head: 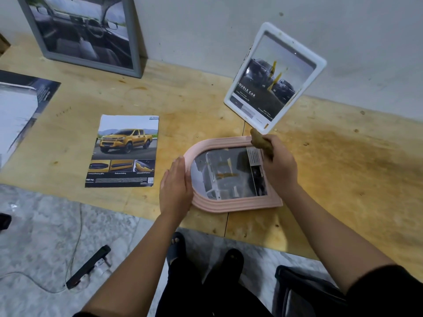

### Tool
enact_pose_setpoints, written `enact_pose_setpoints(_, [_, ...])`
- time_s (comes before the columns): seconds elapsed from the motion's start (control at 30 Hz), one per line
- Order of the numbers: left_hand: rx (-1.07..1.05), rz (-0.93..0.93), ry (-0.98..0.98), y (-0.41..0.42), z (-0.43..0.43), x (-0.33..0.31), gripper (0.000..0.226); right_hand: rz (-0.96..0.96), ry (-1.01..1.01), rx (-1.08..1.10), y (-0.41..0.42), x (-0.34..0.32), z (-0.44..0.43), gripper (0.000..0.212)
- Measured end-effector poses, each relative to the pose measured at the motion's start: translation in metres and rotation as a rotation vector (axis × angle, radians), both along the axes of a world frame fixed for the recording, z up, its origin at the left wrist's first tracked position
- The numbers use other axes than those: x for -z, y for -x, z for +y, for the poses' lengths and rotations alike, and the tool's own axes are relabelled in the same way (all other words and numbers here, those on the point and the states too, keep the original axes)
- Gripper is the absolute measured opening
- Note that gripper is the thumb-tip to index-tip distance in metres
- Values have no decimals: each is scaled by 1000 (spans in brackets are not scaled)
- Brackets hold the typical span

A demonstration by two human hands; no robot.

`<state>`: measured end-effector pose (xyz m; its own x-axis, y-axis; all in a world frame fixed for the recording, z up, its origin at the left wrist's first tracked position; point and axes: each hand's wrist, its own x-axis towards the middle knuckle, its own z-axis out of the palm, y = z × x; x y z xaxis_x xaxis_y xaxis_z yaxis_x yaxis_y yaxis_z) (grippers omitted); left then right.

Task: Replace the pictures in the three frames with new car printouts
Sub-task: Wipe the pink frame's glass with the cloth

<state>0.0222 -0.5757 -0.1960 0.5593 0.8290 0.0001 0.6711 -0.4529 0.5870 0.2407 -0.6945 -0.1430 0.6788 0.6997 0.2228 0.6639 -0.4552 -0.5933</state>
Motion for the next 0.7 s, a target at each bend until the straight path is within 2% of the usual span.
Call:
enact_pose_setpoints(0.07, [17, -10, -24, 1, 0, 1, 47, -5, -43, -8, 14, 1, -5, 36])
enact_pose_setpoints(0.23, [36, 44, -52, 2, -1, 6, 63, 219, 76, 147, 56, 25, 1, 54])
enact_pose_setpoints(0.33, [37, 81, -48, 1, 0, 7, 67, 387, 50, 199, 85, 28, 22, 53])
enact_pose_setpoints(0.43, [45, 120, -44, 0, 1, 7, 68, 371, 82, 107, 107, 29, 41, 54])
enact_pose_setpoints(0.6, [53, 135, -60, -1, 2, 8, 63, 396, 138, -164, 111, 27, 57, 60])
enact_pose_setpoints(0.7, [51, 132, -81, -1, 1, 9, 57, 424, 119, -303, 103, 25, 55, 50])
